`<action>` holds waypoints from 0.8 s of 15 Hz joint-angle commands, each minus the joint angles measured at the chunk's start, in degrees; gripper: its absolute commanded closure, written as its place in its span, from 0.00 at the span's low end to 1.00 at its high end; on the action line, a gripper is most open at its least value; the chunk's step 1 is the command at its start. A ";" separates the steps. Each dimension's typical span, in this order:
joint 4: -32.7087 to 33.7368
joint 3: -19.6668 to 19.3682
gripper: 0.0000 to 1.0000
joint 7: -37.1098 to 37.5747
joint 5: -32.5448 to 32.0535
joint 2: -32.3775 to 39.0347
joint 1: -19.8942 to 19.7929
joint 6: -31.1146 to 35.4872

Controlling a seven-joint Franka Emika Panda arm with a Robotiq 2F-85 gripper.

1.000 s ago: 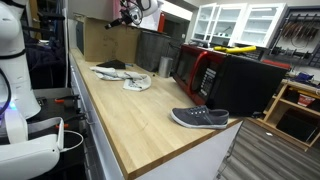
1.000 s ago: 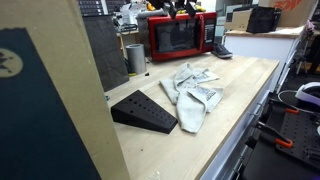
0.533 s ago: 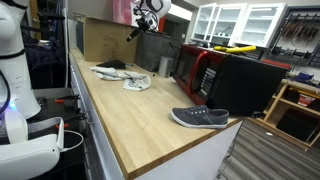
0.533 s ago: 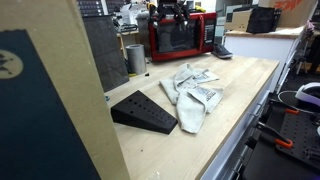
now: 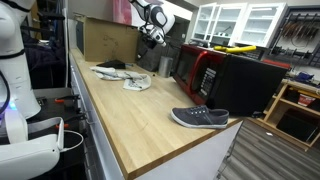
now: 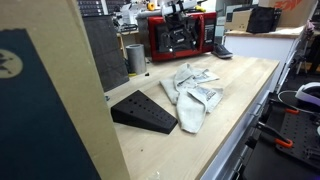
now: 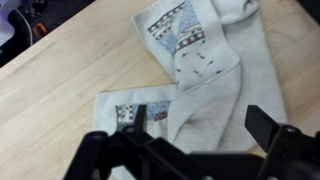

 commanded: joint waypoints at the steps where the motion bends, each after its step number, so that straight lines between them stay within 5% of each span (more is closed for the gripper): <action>1: -3.80 -1.06 0.00 -3.05 -6.48 -0.68 -0.51 0.34; 4: -6.73 -1.32 0.00 -9.52 -12.01 -1.18 -1.34 0.82; 9: -16.88 -0.65 0.00 -19.36 -17.23 -4.49 -2.67 15.54; 12: -13.24 -0.65 0.00 -19.18 -16.44 -1.09 -2.66 12.52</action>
